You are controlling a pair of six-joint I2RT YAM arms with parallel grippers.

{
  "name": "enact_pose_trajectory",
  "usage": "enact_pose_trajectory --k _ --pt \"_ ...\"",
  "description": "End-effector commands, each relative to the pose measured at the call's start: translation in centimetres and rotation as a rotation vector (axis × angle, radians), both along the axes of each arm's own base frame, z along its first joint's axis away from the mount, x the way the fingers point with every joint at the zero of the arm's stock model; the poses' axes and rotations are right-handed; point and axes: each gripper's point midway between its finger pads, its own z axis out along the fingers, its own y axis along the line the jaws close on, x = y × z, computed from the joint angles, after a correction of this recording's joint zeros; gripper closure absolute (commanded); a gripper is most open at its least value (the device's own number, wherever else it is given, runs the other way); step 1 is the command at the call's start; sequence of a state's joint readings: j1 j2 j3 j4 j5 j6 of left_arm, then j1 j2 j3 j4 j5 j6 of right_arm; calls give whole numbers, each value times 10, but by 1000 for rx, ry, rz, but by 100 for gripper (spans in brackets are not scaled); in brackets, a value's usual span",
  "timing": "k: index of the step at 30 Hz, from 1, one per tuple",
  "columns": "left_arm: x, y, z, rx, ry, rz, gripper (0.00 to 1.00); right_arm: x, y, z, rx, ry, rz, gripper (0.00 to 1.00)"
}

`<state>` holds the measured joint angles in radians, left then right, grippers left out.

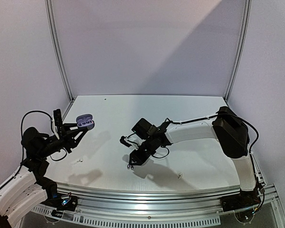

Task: Insert the wireless bluetooth earbuds into the charging case

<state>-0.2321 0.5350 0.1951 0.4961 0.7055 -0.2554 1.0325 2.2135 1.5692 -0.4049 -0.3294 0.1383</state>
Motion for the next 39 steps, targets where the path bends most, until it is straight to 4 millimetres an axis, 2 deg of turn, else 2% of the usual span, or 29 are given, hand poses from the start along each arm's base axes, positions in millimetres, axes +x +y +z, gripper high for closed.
enact_pose_trajectory --k 1,14,22,28,33,39 --pt "4 4 -5 3 -2 25 100 -15 -1 -14 -16 43 16 73" --pt "5 4 -7 7 5 27 100 -39 -2 -17 -38 70 52 80" --pt "6 4 -8 8 10 28 100 -42 -8 -17 -70 54 54 82" --pt "6 5 -8 6 11 31 100 -41 -15 -20 -122 14 44 87" --pt "6 5 -8 7 10 32 100 -44 -17 -22 -171 -24 64 87" --pt "6 5 -8 5 10 32 100 -41 -19 -21 -207 -54 61 95"
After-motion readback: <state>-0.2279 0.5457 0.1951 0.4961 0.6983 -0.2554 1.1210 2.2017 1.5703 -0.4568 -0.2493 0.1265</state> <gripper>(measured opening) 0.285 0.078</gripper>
